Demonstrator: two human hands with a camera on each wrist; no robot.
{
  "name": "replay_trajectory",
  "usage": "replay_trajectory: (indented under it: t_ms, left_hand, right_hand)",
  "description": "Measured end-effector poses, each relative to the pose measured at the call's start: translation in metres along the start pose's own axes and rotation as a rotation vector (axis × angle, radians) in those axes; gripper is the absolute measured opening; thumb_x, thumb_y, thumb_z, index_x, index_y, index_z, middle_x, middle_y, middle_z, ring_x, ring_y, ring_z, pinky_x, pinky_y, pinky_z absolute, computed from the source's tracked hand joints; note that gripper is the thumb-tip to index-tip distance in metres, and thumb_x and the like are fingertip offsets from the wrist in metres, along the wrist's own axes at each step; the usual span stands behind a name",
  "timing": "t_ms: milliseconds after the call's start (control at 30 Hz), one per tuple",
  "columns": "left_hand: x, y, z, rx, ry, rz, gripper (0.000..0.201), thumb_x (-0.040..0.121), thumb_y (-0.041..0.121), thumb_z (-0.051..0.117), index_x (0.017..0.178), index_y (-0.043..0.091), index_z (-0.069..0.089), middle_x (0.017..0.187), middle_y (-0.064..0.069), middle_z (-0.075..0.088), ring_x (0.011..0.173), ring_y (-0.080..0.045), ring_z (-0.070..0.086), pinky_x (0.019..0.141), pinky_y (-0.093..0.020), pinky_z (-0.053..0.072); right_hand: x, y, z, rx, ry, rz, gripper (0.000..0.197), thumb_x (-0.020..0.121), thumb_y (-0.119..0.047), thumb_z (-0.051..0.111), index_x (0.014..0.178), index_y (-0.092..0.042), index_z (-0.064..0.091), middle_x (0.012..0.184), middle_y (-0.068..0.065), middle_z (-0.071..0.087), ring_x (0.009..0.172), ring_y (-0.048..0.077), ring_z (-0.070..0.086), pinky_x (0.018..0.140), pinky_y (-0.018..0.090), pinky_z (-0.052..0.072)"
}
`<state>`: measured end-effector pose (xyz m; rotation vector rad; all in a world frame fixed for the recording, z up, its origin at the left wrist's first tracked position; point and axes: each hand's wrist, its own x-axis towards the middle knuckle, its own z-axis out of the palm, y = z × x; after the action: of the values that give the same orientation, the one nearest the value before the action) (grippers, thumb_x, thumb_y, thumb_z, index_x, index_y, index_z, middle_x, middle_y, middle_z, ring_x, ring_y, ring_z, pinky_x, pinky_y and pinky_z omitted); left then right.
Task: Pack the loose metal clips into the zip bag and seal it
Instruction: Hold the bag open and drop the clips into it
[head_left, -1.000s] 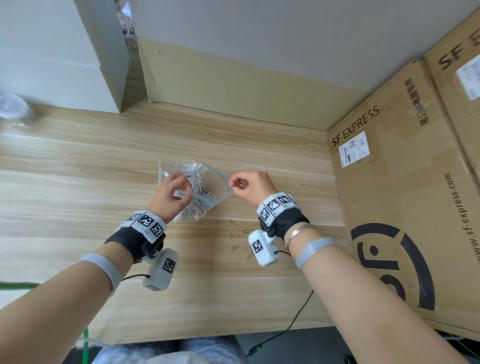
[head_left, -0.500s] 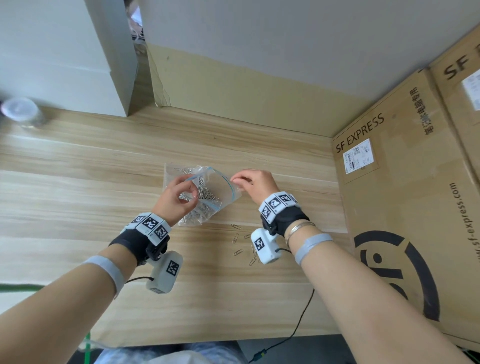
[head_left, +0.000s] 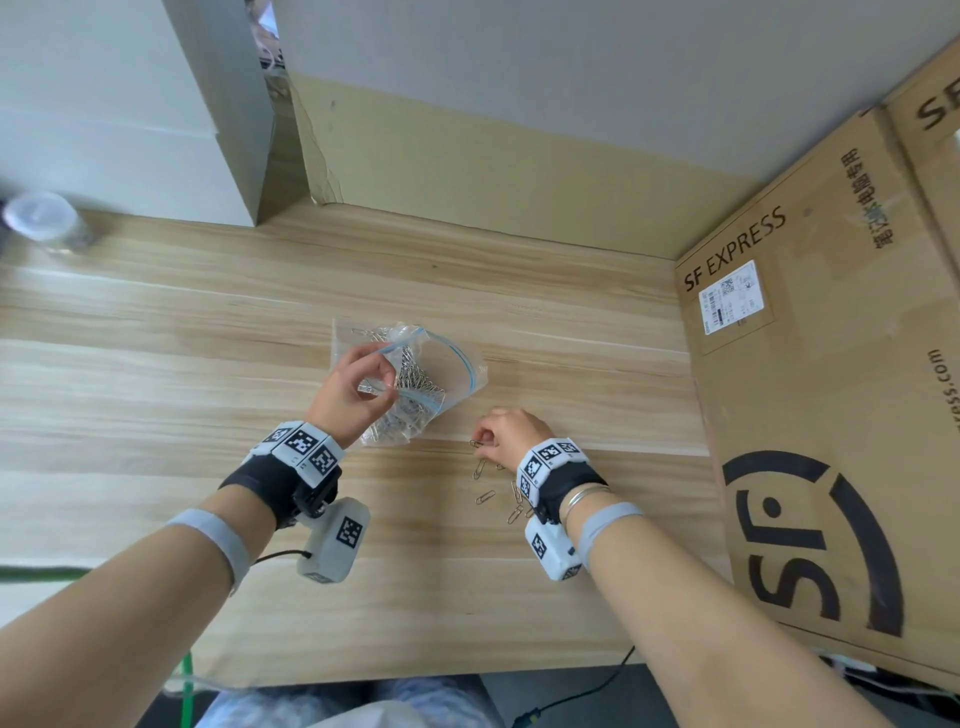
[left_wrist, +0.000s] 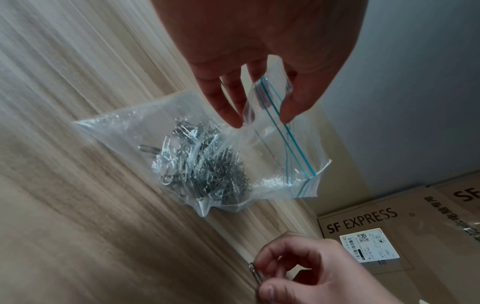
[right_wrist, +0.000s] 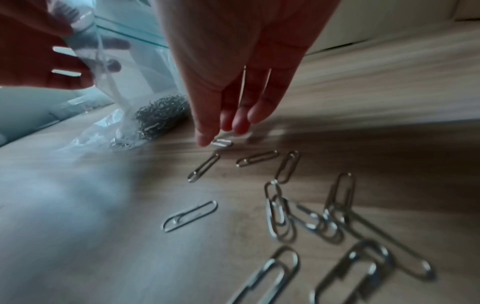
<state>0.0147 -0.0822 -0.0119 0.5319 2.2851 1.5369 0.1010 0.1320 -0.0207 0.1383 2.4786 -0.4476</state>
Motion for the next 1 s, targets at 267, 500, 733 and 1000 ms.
replay_trajectory:
  t_ms: [267, 500, 733, 1000]
  left_hand:
    - [0.001, 0.000, 0.000, 0.006, 0.007, 0.003, 0.029, 0.079, -0.004, 0.059, 0.067, 0.021, 0.048, 0.117, -0.003, 0.044, 0.097, -0.016, 0.052, 0.070, -0.003, 0.046]
    - [0.002, -0.002, 0.001, 0.004, 0.034, -0.011, 0.032, 0.078, -0.005, 0.059, 0.066, 0.022, 0.048, 0.110, -0.004, 0.046, 0.092, -0.015, 0.051, 0.064, -0.006, 0.048]
    - [0.003, -0.001, 0.004, 0.001, 0.027, -0.013, 0.031, 0.078, -0.005, 0.059, 0.067, 0.023, 0.048, 0.110, -0.005, 0.046, 0.099, -0.016, 0.049, 0.065, -0.004, 0.046]
    - [0.005, 0.000, 0.004, 0.038, 0.019, -0.015, 0.031, 0.077, -0.004, 0.060, 0.067, 0.023, 0.047, 0.112, -0.005, 0.046, 0.099, -0.018, 0.049, 0.069, 0.001, 0.041]
  right_hand:
    - [0.003, 0.003, 0.007, -0.091, -0.030, -0.116, 0.011, 0.084, -0.012, 0.055, 0.090, -0.013, 0.064, 0.104, 0.004, 0.057, 0.088, 0.024, 0.060, 0.074, 0.035, 0.051]
    - [-0.006, 0.010, 0.005, -0.008, -0.050, -0.154, 0.021, 0.078, -0.009, 0.051, 0.095, -0.020, 0.060, 0.083, -0.006, 0.066, 0.080, 0.018, 0.061, 0.073, 0.030, 0.050]
    - [-0.009, 0.005, 0.011, -0.189, -0.146, -0.162, 0.020, 0.084, -0.014, 0.049, 0.096, -0.020, 0.064, 0.103, -0.003, 0.065, 0.094, 0.019, 0.059, 0.076, 0.031, 0.049]
    - [-0.006, -0.002, 0.012, -0.235, -0.235, -0.220, 0.016, 0.084, -0.006, 0.051, 0.097, -0.006, 0.060, 0.104, 0.012, 0.063, 0.094, 0.031, 0.060, 0.080, 0.037, 0.050]
